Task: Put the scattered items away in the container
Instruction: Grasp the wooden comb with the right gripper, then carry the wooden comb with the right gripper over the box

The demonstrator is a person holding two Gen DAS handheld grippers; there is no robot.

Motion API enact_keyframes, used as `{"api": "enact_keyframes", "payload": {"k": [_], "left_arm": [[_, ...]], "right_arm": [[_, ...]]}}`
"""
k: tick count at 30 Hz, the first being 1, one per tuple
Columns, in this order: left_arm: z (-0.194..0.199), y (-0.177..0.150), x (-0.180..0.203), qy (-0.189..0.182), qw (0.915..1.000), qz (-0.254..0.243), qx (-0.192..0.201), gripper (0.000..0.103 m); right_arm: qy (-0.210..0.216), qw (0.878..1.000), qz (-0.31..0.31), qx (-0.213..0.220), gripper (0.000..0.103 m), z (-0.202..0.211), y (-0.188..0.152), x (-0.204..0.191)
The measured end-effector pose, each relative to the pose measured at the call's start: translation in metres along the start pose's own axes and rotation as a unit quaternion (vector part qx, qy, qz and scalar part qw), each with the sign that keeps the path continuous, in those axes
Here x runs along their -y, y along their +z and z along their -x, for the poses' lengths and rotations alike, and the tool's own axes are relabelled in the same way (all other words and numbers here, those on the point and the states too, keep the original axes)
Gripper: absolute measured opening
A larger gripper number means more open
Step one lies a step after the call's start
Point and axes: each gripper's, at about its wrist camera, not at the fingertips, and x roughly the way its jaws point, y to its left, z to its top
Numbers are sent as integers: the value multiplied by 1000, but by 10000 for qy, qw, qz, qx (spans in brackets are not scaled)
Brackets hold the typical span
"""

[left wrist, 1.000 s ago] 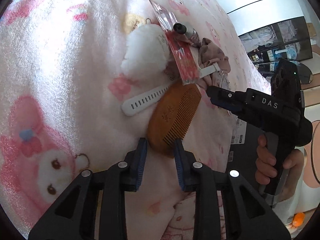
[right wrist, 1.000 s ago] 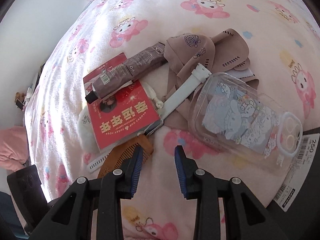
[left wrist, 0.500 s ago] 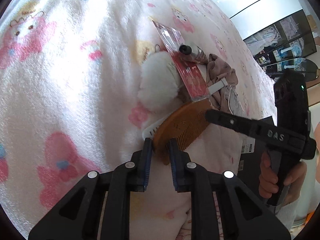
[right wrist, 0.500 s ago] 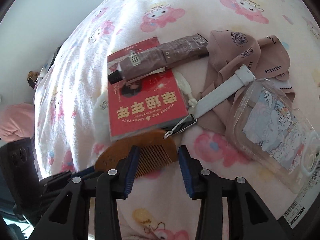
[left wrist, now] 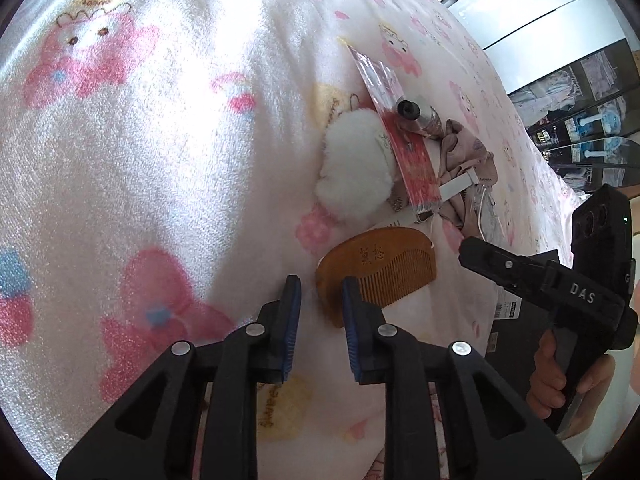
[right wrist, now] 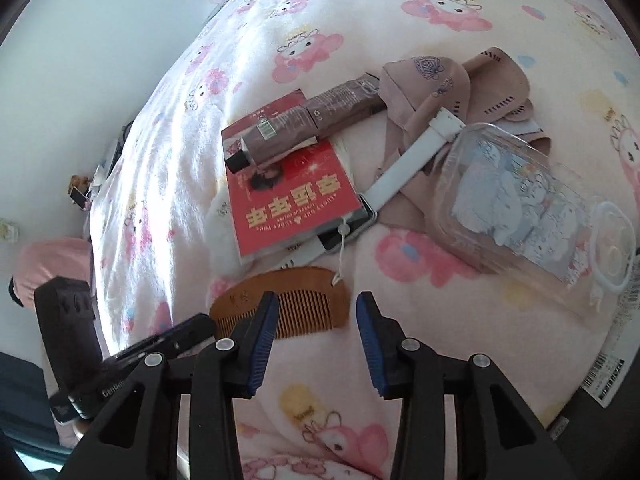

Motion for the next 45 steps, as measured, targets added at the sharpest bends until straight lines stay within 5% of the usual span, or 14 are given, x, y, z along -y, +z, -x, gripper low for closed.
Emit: {"api": "enact_keyframes", "payload": {"k": [3,5,13,19,24,39,45], "left_arm": [[-7,1,0,-57,10000,35,-64,18],[-3,0,8,48,9999,-115,-1,18],[37,-13,43,-359,9960,-765,274,19],[67,-26,98,-842,9861,-1374,398,19],[70,-42,150,-1326,9749,-1765,302,19],[26,-89,319,-1768,9376,-2983,-263,19],[-32,-82,369,-1455,9383,-3093,-528,21]], "right_arm": [[-194,9987,164,-451,36,-31,7,0],[170,9968,125,-765,36,-44,5,2],[395,9988,220,171,35,31,-14,-5],[208,9948,-4,995,35,97,-52,-17],[119,9871,-328,1560,35,166,-89,10],[-297,9552,-1314,2634,35,269,-164,117],[-563,9466,-1567,2761,35,277,-148,168]]}}
